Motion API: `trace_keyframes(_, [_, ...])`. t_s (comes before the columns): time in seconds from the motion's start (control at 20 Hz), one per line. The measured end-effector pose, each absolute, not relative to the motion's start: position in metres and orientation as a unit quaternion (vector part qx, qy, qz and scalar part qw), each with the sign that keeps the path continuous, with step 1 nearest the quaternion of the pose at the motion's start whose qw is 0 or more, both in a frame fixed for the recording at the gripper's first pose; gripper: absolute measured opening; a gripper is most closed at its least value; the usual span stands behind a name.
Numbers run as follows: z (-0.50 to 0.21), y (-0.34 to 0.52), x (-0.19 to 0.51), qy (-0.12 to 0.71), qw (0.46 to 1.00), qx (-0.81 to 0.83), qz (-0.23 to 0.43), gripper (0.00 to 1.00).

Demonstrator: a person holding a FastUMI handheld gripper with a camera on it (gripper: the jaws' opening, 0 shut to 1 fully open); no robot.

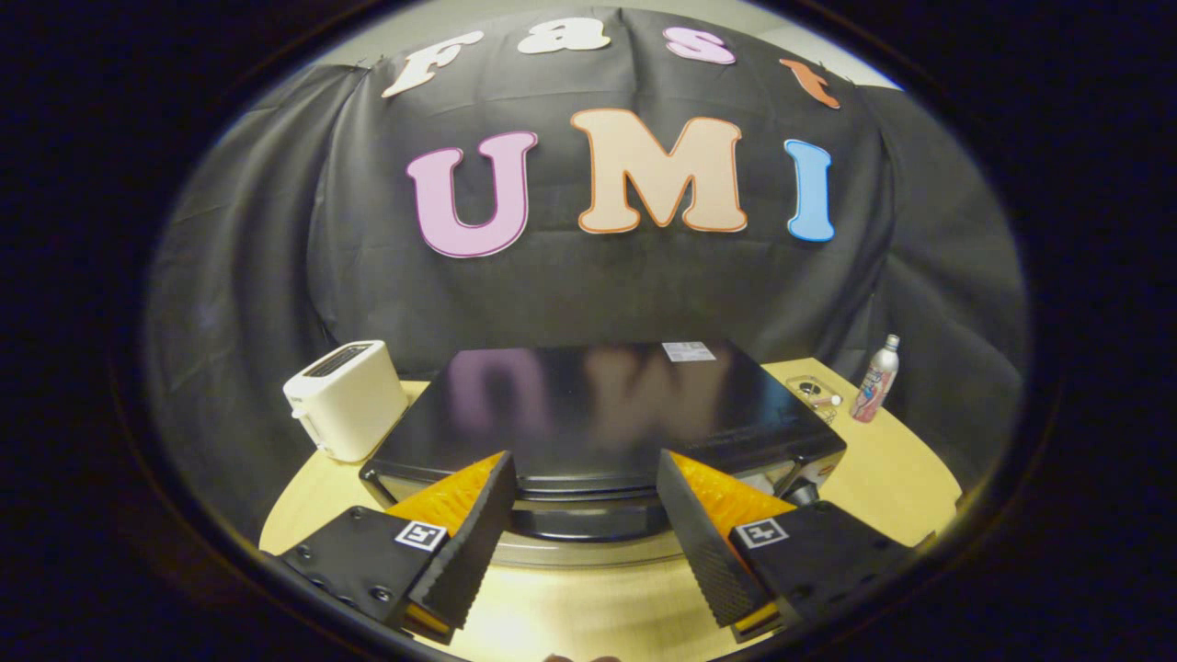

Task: Open the toaster oven, put the food inside, and close the toaster oven door.

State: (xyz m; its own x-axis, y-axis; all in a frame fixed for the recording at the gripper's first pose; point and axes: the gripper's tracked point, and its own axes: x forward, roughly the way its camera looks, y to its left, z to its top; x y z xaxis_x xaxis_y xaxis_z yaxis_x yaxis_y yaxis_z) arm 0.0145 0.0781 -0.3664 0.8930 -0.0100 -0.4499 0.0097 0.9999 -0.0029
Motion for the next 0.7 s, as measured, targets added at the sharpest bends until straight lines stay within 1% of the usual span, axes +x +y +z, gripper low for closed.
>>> trace_keyframes(0.35, [-0.368,0.074,-0.02,0.235,0.972,0.0,-0.003,0.98])
trace_keyframes(0.7, [-0.386,0.063,-0.075,0.265,0.964,0.013,-0.019,0.97])
